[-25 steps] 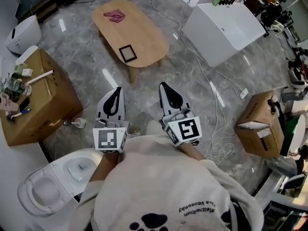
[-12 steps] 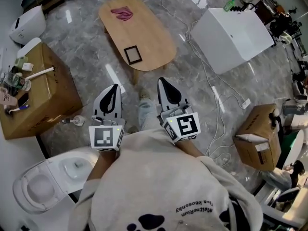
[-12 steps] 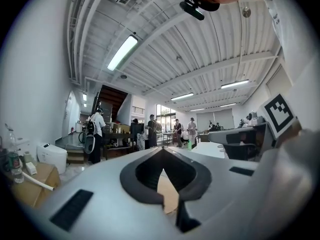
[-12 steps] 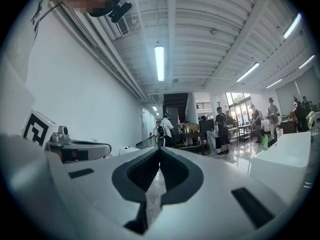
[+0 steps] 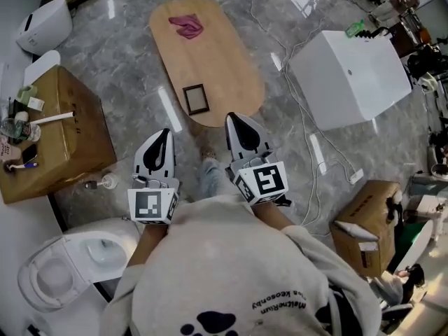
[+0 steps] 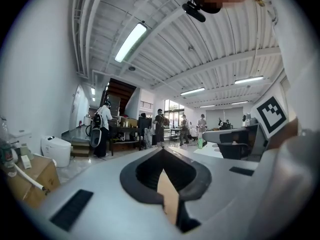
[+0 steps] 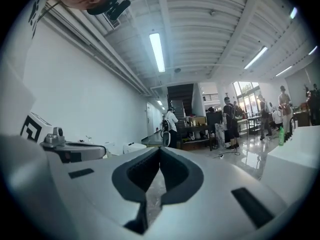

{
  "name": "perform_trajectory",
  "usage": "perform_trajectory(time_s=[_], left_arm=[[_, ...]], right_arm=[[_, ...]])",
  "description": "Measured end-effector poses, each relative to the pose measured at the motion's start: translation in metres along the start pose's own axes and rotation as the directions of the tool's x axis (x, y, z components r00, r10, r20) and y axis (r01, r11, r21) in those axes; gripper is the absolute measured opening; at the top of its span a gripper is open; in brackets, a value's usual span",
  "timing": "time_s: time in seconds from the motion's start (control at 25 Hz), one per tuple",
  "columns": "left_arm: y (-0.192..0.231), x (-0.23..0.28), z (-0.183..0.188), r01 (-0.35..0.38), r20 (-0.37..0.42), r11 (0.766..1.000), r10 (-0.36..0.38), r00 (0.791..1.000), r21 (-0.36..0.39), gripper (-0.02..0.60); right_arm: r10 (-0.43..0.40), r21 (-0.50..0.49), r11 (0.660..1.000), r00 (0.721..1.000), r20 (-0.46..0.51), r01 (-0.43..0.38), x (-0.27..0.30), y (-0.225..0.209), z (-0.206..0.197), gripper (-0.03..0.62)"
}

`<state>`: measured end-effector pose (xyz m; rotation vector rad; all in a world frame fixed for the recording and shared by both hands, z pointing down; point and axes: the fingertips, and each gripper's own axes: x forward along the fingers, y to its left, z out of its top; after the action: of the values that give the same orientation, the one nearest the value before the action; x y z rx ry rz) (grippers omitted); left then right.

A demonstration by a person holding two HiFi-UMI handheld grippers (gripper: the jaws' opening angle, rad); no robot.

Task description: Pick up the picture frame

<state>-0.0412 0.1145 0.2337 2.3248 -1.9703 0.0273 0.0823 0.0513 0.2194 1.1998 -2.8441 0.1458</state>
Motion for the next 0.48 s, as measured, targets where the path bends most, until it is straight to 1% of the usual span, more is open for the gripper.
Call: perform_trajectory(time_s=[0.2, 0.48], left_arm=[[0.008, 0.061, 0.004, -0.012, -0.018, 1.0, 0.012, 1.0, -0.003, 0.008], [0.019, 0.125, -0.006, -0.044, -0.069, 0.999, 0.043, 0.997, -0.016, 0.008]], right_arm=[[0.042, 0.005, 0.999, 0.999, -0.026, -0.042, 0.051, -0.042, 0.004, 0.008], [0.092, 0.049, 0.995, 0.993, -0.076, -0.088, 0.109, -0.088, -0.01, 0.008]])
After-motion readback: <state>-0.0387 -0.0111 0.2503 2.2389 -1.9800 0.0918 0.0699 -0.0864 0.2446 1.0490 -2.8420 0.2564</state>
